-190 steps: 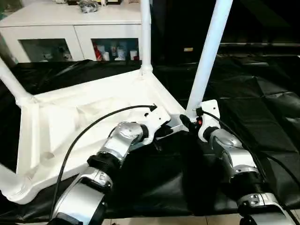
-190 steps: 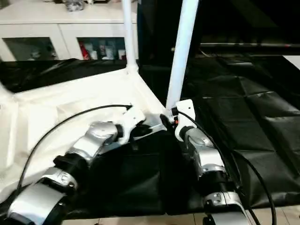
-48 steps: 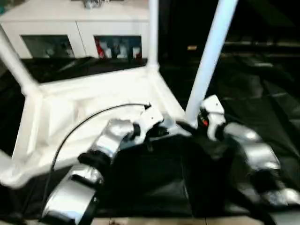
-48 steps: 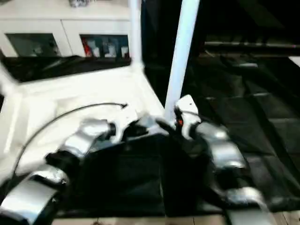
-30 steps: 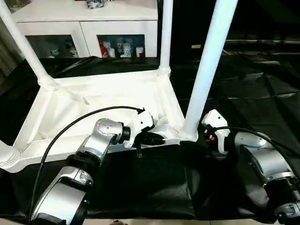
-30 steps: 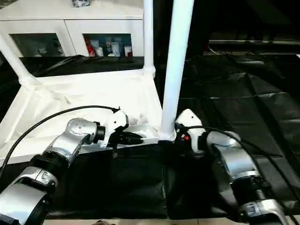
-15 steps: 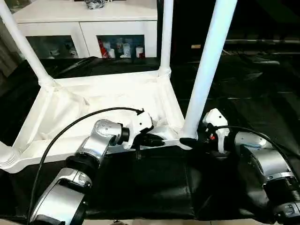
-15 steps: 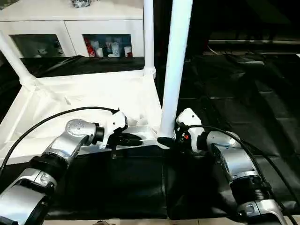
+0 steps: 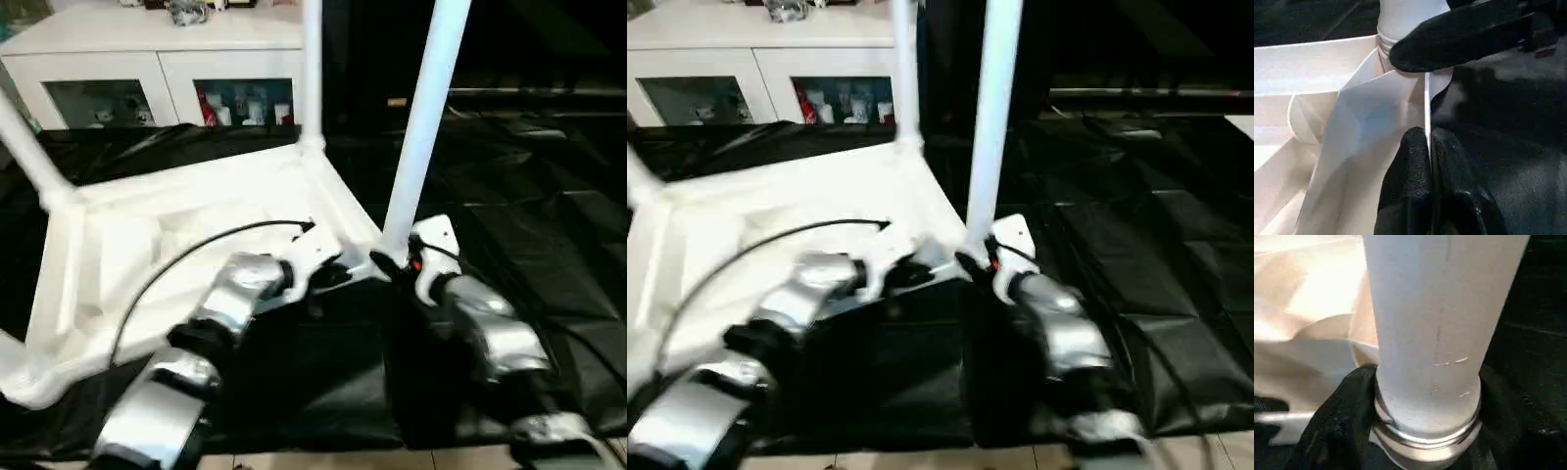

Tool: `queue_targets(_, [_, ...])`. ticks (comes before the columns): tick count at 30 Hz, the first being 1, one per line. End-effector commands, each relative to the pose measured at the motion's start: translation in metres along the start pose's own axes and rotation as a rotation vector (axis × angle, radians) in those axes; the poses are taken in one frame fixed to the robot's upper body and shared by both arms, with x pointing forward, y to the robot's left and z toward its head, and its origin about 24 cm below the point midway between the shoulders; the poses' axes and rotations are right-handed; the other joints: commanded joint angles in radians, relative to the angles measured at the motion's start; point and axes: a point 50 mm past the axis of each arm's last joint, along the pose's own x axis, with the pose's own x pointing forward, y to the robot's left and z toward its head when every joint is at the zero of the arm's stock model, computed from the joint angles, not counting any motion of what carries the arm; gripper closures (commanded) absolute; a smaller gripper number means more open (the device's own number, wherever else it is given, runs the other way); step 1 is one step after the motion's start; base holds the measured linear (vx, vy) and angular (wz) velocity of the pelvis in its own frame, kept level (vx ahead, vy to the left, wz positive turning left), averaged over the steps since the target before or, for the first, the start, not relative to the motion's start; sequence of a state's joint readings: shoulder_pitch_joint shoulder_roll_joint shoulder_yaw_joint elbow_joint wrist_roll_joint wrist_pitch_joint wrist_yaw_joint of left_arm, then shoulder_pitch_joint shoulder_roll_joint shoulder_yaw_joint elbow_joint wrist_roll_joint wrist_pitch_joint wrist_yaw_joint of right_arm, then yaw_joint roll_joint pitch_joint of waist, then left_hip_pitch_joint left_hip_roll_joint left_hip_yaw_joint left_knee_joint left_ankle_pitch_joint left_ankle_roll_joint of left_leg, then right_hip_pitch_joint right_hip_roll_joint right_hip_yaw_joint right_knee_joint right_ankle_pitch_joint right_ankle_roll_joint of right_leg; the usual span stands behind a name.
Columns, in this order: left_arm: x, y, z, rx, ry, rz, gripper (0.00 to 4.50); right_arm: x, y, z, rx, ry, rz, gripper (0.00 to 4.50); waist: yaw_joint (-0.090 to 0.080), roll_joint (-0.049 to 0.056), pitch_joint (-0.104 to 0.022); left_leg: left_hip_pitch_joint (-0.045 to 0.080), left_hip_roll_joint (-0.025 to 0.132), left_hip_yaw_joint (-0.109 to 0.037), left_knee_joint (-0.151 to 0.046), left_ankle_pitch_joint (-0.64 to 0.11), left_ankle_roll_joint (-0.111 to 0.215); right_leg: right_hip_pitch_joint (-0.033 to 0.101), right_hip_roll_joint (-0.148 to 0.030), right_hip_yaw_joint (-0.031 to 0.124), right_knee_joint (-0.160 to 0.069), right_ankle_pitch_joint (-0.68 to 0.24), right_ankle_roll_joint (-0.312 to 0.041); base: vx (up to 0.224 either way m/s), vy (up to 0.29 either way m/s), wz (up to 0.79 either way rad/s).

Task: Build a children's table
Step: Rotate leg to tighten

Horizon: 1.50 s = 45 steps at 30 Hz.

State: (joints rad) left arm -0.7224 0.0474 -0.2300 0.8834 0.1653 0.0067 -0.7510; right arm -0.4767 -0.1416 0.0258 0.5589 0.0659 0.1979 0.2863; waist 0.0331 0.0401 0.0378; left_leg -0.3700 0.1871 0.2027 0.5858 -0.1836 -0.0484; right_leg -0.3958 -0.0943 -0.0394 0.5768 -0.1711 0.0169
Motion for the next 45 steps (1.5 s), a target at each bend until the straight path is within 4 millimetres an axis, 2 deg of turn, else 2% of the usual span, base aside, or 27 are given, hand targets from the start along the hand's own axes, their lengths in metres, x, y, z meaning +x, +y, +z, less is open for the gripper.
queue_targets(1, [0.031, -0.041, 0.014, 0.021, -0.035, -0.146, 4.5, 0.008, 0.011, -0.006, -0.024, 0.044, -0.044, 1.78, -0.006, -0.015, -0.046, 0.023, 0.032, -0.024, -0.08, -0.37, 0.006, 0.015, -0.045, 0.023, -0.095, -0.462, -0.163, 0.0, 0.0, 0.0])
queue_targets(3, [0.032, -0.042, 0.015, 0.042, -0.032, -0.151, 4.5, 0.01, 0.014, -0.004, -0.017, 0.03, -0.026, 1.78, -0.005, -0.013, -0.047, 0.021, 0.032, -0.025, -0.082, -0.37, 0.011, 0.017, -0.044, 0.023, -0.096, -0.459, -0.158, 0.0, 0.0, 0.0])
queue_targets(4, [0.031, -0.04, 0.015, 0.045, -0.037, -0.153, 4.5, 0.01, 0.016, 0.0, 0.008, 0.005, 0.013, 1.1, -0.004, -0.013, -0.047, 0.019, 0.031, -0.026, -0.082, -0.374, 0.013, 0.018, -0.044, 0.022, -0.095, -0.459, -0.157, 0.0, 0.0, 0.0])
queue_targets(6, [0.028, -0.036, 0.014, 0.047, -0.04, -0.151, 4.5, 0.009, 0.016, 0.004, 0.037, -0.026, 0.044, 1.07, -0.003, -0.012, -0.047, 0.017, 0.033, -0.027, -0.084, -0.374, 0.015, 0.02, -0.045, 0.022, -0.094, -0.447, -0.158, 0.0, 0.0, 0.0])
queue_targets(8, [0.025, -0.033, 0.013, 0.047, -0.042, -0.147, 4.5, 0.009, 0.015, 0.007, 0.055, -0.049, 0.061, 0.81, 0.001, -0.014, -0.051, 0.02, 0.036, -0.024, -0.082, -0.356, 0.019, 0.018, -0.045, 0.026, -0.089, -0.398, -0.175, 0.0, 0.0, 0.0])
queue_targets(9, [0.022, -0.029, 0.011, 0.038, -0.041, -0.143, 4.5, 0.007, 0.012, 0.01, 0.054, -0.068, 0.074, 0.81, 0.003, -0.013, -0.051, 0.019, 0.036, -0.024, -0.082, -0.347, 0.021, 0.02, -0.045, 0.026, -0.087, -0.381, -0.182, 0.0, 0.0, 0.0])
queue_targets(10, [0.016, -0.023, 0.008, 0.04, -0.043, -0.15, 4.5, 0.005, 0.007, 0.014, 0.041, -0.084, 0.104, 0.63, 0.005, -0.015, -0.053, 0.012, 0.036, -0.025, -0.082, -0.325, 0.031, 0.027, -0.046, 0.025, -0.081, -0.346, -0.192, 0.0, 0.0, 0.0])
queue_targets(11, [0.016, -0.023, 0.008, 0.04, -0.043, -0.15, 4.5, 0.005, 0.007, 0.014, 0.041, -0.084, 0.104, 0.63, 0.005, -0.015, -0.053, 0.012, 0.036, -0.025, -0.082, -0.325, 0.031, 0.027, -0.046, 0.025, -0.081, -0.346, -0.192, 0.0, 0.0, 0.0])
queue_targets(12, [0.009, -0.018, 0.004, 0.045, -0.042, -0.156, 4.5, 0.0, 0.001, 0.018, 0.014, -0.089, 0.163, 0.59, 0.008, -0.015, -0.054, 0.012, 0.036, -0.021, -0.079, -0.291, 0.043, 0.027, -0.045, 0.025, -0.077, -0.287, -0.21, 0.0, 0.0, 0.0])
queue_targets(13, [0.009, -0.018, 0.004, 0.045, -0.042, -0.156, 4.5, 0.0, 0.001, 0.018, 0.014, -0.089, 0.163, 0.35, 0.011, -0.017, -0.056, 0.01, 0.035, -0.02, -0.075, -0.273, 0.056, 0.033, -0.048, 0.026, -0.073, -0.273, -0.215, 0.0, 0.0, 0.0])
queue_targets(14, [0.0, -0.012, 0.0, 0.047, -0.048, -0.179, 4.5, -0.008, -0.005, 0.023, -0.044, -0.086, 0.265, 0.24, 0.015, -0.018, -0.057, 0.01, 0.035, -0.02, -0.074, -0.259, 0.062, 0.037, -0.048, 0.025, -0.072, -0.262, -0.218, 0.0, 0.0, 0.0])
queue_targets(15, [-0.003, -0.01, -0.001, 0.044, -0.046, -0.184, 4.5, -0.011, -0.007, 0.024, -0.06, -0.083, 0.296, 0.24, 0.02, -0.016, -0.058, 0.007, 0.035, -0.019, -0.072, -0.226, 0.078, 0.041, -0.048, 0.025, -0.068, -0.229, -0.221, 0.0, 0.0, 0.0])
queue_targets(16, [-0.003, -0.01, -0.001, 0.044, -0.046, -0.184, 4.5, -0.011, -0.007, 0.024, -0.06, -0.083, 0.296, 0.24, 0.022, -0.015, -0.06, 0.003, 0.038, -0.018, -0.069, -0.192, 0.093, 0.039, -0.049, 0.026, -0.062, -0.183, -0.23, 0.0, 0.0, 0.0])
queue_targets(17, [-0.008, -0.006, -0.004, 0.053, -0.041, -0.193, 4.5, -0.019, -0.011, 0.025, -0.099, -0.07, 0.373, 0.24, 0.022, -0.015, -0.06, 0.003, 0.038, -0.018, -0.069, -0.192, 0.093, 0.039, -0.049, 0.026, -0.062, -0.183, -0.23, 0.0, 0.0, 0.0])
queue_targets(18, [-0.015, -0.002, -0.007, 0.059, -0.04, -0.214, 4.5, -0.03, -0.016, 0.024, -0.149, -0.045, 0.46, 0.24, 0.031, -0.013, -0.06, 0.005, 0.039, -0.016, -0.065, -0.17, 0.111, 0.043, -0.046, 0.022, -0.057, -0.15, -0.24, 0.0, 0.0, 0.0])
queue_targets(19, [-0.015, -0.002, -0.007, 0.059, -0.04, -0.214, 4.5, -0.03, -0.016, 0.024, -0.149, -0.045, 0.46, 0.24, 0.035, -0.012, -0.061, 0.006, 0.045, -0.015, -0.064, -0.162, 0.116, 0.04, -0.047, 0.022, -0.053, -0.132, -0.25, 0.0, 0.0, 0.0])
queue_targets(20, [-0.021, 0.0, -0.008, 0.063, -0.048, -0.244, 4.5, -0.039, -0.02, 0.023, -0.189, -0.017, 0.533, 0.24, 0.034, -0.011, -0.06, 0.002, 0.042, -0.016, -0.065, -0.159, 0.116, 0.044, -0.046, 0.019, -0.053, -0.13, -0.255, 0.0, 0.0, 0.0])
queue_targets(21, [-0.027, 0.001, -0.009, 0.052, -0.066, -0.286, 4.5, -0.046, -0.023, 0.021, -0.216, 0.007, 0.582, 0.24, 0.038, -0.011, -0.063, 0.004, 0.045, -0.016, -0.064, -0.154, 0.116, 0.044, -0.047, 0.02, -0.051, -0.118, -0.258, 0.0, 0.0, 0.0])
queue_targets(22, [-0.03, 0.001, -0.008, 0.043, -0.075, -0.308, 4.5, -0.049, -0.025, 0.02, -0.229, 0.019, 0.599, 0.24, 0.036, -0.011, -0.064, 0.001, 0.045, -0.016, -0.061, -0.142, 0.12, 0.045, -0.046, 0.019, -0.044, -0.086, -0.277, 0.0, 0.0, 0.0])
queue_targets(25, [-0.04, 0.004, -0.007, 0.013, -0.11, -0.385, 4.5, -0.056, -0.027, 0.013, -0.251, 0.067, 0.665, 0.24, 0.035, -0.012, -0.063, 0.0, 0.043, -0.014, -0.06, -0.158, 0.124, 0.042, -0.047, 0.018, -0.045, -0.106, -0.294, 0.0, 0.0, 0.0])
queue_targets(29, [-0.043, 0.004, -0.007, 0.007, -0.112, -0.409, 4.5, -0.057, -0.025, 0.008, -0.268, 0.096, 0.689, 0.24, 0.033, -0.013, -0.058, 0.004, 0.046, -0.014, -0.064, -0.196, 0.1, 0.037, -0.049, 0.02, -0.054, -0.193, -0.279, 0.0, 0.0, 0.0])
queue_targets(32, [-0.044, 0.005, -0.008, 0.009, -0.114, -0.41, 4.5, -0.055, -0.025, 0.006, -0.266, 0.101, 0.676, 0.24, 0.033, -0.014, -0.058, 0.004, 0.045, -0.014, -0.065, -0.197, 0.093, 0.036, -0.048, 0.021, -0.055, -0.205, -0.271, 0.0, 0.0, 0.0])
queue_targets(35, [-0.046, 0.005, -0.008, 0.005, -0.118, -0.413, 4.5, -0.055, -0.025, 0.008, -0.259, 0.089, 0.683, 0.54, 0.032, -0.016, -0.059, 0.003, 0.045, -0.014, -0.064, -0.185, 0.094, 0.038, -0.048, 0.021, -0.053, -0.192, -0.268, 0.0, 0.0, 0.0])
queue_targets(39, [-0.047, 0.004, -0.009, -0.007, -0.121, -0.424, 4.5, -0.056, -0.024, 0.009, -0.236, 0.068, 0.7, 0.8, 0.034, -0.018, -0.061, 0.001, 0.044, -0.013, -0.061, -0.153, 0.112, 0.038, -0.048, 0.02, -0.048, -0.15, -0.278, 0.0, 0.0, 0.0])
queue_targets(41, [-0.047, 0.004, -0.01, -0.01, -0.122, -0.424, 4.5, -0.056, -0.024, 0.009, -0.224, 0.061, 0.709, 1.1, 0.034, -0.019, -0.06, 0.001, 0.044, -0.013, -0.06, -0.156, 0.116, 0.038, -0.048, 0.02, -0.049, -0.166, -0.277, 0.0, 0.0, 0.0])
queue_targets(43, [-0.047, 0.003, -0.01, -0.013, -0.122, -0.425, 4.5, -0.056, -0.023, 0.009, -0.214, 0.054, 0.718, 1.17, 0.034, -0.023, -0.06, 0.001, 0.044, -0.012, -0.06, -0.16, 0.116, 0.038, -0.048, 0.02, -0.05, -0.177, -0.273, 0.0, 0.0, 0.0])
queue_targets(45, [-0.048, 0.003, -0.011, -0.015, -0.121, -0.425, 4.5, -0.056, -0.021, 0.008, -0.205, 0.053, 0.732, 1.3, 0.034, -0.021, -0.06, 0.001, 0.045, -0.013, -0.061, -0.16, 0.116, 0.038, -0.048, 0.02, -0.05, -0.189, -0.269, 0.0, 0.0, 0.0])
